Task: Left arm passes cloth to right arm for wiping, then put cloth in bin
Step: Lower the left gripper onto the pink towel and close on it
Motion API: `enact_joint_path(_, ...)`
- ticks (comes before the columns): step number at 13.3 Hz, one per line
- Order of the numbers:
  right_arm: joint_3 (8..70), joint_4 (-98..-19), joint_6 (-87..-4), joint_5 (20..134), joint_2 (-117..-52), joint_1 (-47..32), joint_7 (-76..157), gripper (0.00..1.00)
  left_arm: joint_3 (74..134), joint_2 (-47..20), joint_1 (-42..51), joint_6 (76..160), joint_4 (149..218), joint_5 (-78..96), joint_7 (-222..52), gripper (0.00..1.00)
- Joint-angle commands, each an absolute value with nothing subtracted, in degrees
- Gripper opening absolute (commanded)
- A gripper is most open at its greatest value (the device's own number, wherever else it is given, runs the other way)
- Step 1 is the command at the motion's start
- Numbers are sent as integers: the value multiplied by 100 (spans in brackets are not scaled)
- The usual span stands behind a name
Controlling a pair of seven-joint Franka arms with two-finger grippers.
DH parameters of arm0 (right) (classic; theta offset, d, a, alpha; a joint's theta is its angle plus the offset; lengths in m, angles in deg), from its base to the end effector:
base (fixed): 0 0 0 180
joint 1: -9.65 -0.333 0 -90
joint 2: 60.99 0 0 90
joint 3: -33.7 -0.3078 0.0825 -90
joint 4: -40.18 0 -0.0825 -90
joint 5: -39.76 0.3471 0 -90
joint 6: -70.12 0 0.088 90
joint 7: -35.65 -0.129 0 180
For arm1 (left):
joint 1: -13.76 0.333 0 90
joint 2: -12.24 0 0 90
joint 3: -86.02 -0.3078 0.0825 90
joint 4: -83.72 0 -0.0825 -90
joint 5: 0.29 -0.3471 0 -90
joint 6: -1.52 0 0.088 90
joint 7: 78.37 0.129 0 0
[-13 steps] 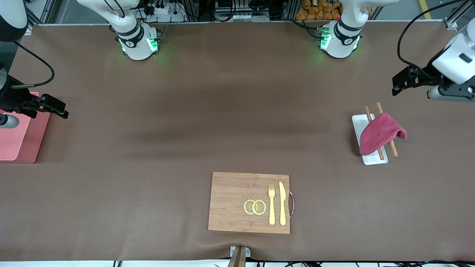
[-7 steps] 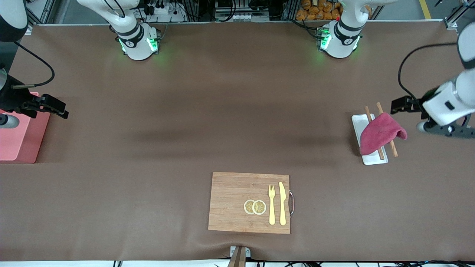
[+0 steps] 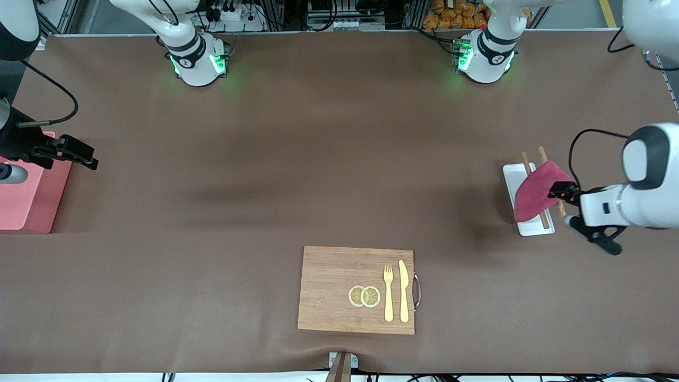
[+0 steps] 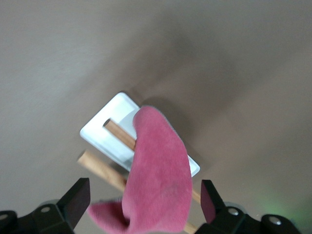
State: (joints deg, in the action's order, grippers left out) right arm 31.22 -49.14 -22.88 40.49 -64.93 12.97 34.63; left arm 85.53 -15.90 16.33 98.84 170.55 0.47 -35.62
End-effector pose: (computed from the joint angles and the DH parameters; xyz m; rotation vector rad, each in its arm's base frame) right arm 0.5420 -0.0071 0.5677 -3.1255 0.0520 0.0070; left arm 0.6114 0.0305 0.3442 2.8090 -1.0085 -0.4217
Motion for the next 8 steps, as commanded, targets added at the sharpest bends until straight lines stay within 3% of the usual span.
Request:
enact_joint_path(1, 3106, -4894, -2270, 4029, -6504, 1316, 3416, 100, 8558, -1790, 1587, 9811, 16941, -46, -3223, 100)
enact_joint_path(8, 3115, -4903, -2252, 4029, -6513, 1308, 3425, 100, 8567, -1992, 1692, 9811, 17222, -29, -2871, 100)
